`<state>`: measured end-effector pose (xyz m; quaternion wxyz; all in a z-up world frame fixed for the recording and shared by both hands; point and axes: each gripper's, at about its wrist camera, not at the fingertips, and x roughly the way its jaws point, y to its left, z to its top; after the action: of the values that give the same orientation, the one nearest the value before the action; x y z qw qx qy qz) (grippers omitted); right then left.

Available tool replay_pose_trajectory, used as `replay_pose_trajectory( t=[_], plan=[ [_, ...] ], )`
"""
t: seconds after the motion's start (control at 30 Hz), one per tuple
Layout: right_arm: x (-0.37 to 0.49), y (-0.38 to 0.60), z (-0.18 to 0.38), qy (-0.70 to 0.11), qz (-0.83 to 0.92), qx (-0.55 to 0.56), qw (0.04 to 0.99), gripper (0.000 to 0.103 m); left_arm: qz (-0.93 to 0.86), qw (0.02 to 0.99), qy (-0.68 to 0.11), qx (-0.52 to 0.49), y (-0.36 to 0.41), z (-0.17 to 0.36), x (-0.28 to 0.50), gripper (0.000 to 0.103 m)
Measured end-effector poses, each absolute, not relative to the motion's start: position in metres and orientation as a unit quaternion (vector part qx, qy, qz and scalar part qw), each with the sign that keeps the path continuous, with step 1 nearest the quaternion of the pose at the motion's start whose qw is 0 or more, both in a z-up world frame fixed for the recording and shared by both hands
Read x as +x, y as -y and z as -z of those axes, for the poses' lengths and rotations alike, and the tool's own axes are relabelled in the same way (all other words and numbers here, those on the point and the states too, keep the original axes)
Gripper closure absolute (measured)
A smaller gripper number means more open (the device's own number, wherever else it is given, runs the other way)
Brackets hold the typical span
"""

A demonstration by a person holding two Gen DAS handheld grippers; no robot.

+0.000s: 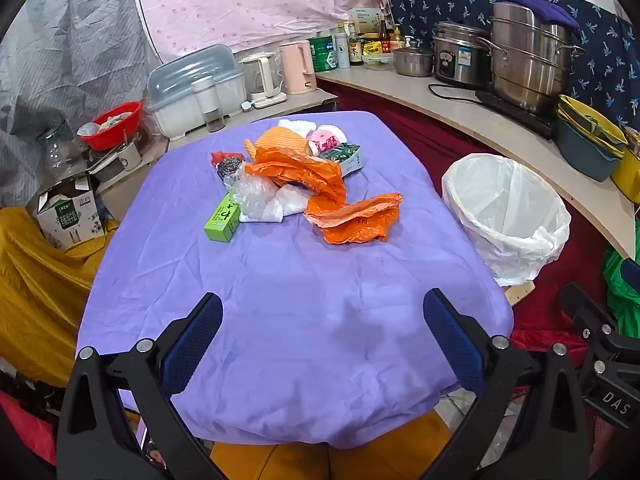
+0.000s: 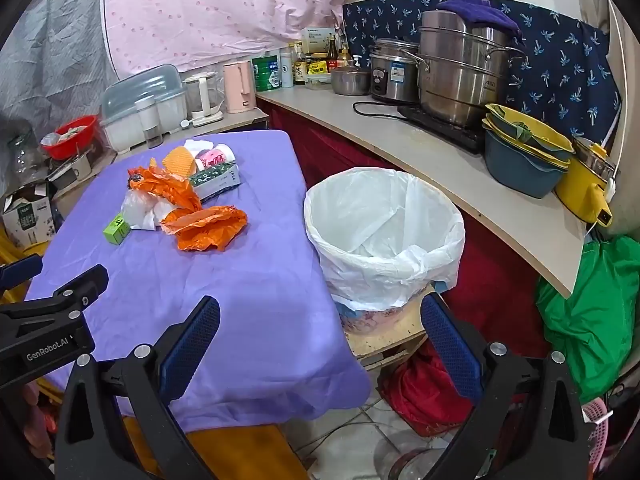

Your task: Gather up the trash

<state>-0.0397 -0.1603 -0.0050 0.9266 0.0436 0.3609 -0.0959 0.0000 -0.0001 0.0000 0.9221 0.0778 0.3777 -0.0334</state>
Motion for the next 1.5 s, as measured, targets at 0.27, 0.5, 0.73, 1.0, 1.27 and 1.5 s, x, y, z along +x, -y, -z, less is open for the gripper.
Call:
replay_pose_trajectory(
  t=[0.27, 0.5, 0.73, 1.0, 1.27, 1.5],
  plan=[
    [-0.04, 0.163, 0.005, -0.36, 0.096, 0.045, 0.927, 0.007, 0.034, 0.923, -0.374, 0.086, 0.008, 0.003, -0.001, 0.007],
    [-0.038, 0.166, 0.008, -0.36, 0.096, 0.045, 0.927, 0.007, 0.032, 0.924, -0.371, 0.089, 0.01, 0.007, -0.002, 0.007],
    [-0.042, 0.168, 0.005, -0.36, 0.095, 0.048, 0.927, 0.007, 0.032, 0.923, -0.373, 0.09, 0.009, 0.0, 0.0, 0.007],
    [-0.041, 0.167, 0.006, -0.359, 0.095, 0.048, 0.927, 0.007, 0.032, 0.923, -0.373, 0.089, 0.008, -0.002, -0.001, 0.007],
    [-0.042, 0.17, 0.006, -0.358, 0.095, 0.048, 0.928, 0.007, 0.033, 0.923, -0.373, 0.09, 0.008, -0.002, -0.001, 0.007],
    [-0.042, 0.168, 0.005, -0.357, 0.095, 0.048, 0.928, 0.007, 0.033, 0.923, -0.373, 0.09, 0.009, -0.002, -0.001, 0.007]
  ],
)
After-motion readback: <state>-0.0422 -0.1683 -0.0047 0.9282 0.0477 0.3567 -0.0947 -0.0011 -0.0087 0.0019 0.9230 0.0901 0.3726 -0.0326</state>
